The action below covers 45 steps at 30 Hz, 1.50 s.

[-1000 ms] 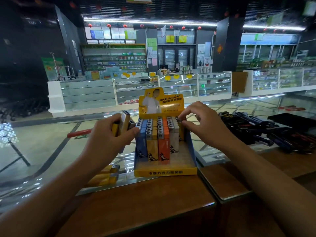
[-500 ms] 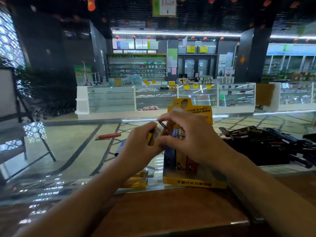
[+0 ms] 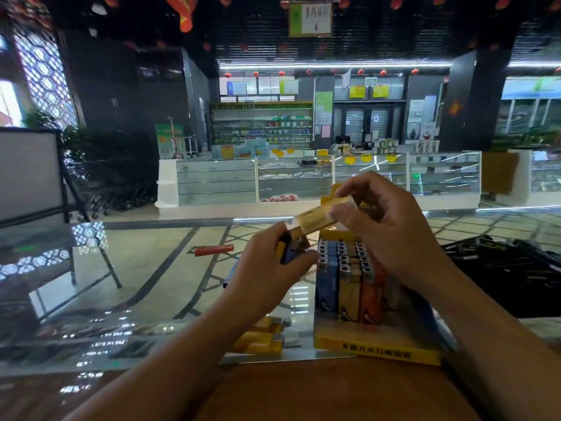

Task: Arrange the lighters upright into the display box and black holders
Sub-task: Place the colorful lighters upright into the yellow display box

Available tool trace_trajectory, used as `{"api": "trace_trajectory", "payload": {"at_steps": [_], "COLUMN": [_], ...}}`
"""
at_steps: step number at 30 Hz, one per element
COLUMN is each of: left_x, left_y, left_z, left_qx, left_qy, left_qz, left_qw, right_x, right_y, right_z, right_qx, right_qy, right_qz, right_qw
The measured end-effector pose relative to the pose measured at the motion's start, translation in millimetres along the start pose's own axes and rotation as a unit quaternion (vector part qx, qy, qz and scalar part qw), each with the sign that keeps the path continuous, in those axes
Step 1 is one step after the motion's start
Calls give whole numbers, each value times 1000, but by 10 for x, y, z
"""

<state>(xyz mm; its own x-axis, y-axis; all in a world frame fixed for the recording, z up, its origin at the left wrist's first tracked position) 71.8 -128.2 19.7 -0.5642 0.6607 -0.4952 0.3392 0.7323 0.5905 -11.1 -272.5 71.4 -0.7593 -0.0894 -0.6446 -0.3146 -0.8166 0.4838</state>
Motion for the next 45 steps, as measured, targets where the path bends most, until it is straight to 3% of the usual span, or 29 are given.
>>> {"api": "trace_trajectory", "payload": {"at_steps": [4, 11, 14, 19, 22, 27, 36, 45], "left_x": [37, 86, 89, 100, 87, 52, 74, 69], "left_y": [131, 90, 68, 196, 208, 72, -44, -59], "left_z": [-156, -366, -355, -340, -340, -298, -310, -295], "left_qx": [86, 173, 183, 134, 81, -3, 83, 103], "left_qy": [-46, -101, -101, -82, -76, -69, -44, -44], "left_qz": [-25, 12, 23, -35, -30, 36, 108, 120], "left_qw": [995, 980, 978, 987, 993, 997, 990, 986], "right_x": [44, 59, 53, 96, 97, 105, 147, 196], "right_y": [1, -66, -121, -150, -131, -268, 18, 33], "right_z": [15, -18, -42, 31, 61, 106, -11, -54], "right_qx": [11, -12, 32, 165, 123, 89, -48, -41], "right_qy": [10, 23, 15, 29, 30, 45, 8, 0], "right_qz": [-2, 34, 58, 41, 31, 85, -28, -45], "right_qw": [1000, 999, 998, 985, 991, 991, 998, 998]}}
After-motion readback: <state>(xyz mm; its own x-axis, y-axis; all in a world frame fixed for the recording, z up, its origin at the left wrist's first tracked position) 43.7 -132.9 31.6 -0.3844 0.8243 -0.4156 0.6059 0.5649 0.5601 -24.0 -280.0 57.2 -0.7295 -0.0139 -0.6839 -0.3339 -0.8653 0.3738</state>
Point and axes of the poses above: each hand's wrist, its own x-axis away from the middle knuckle, its own y-axis out of the back of the hand, z = x × y, the point moved 8 cm from there along -x, towards the middle knuckle, and after that the axes turned 15 degrees about z, right-handed, at the moved point
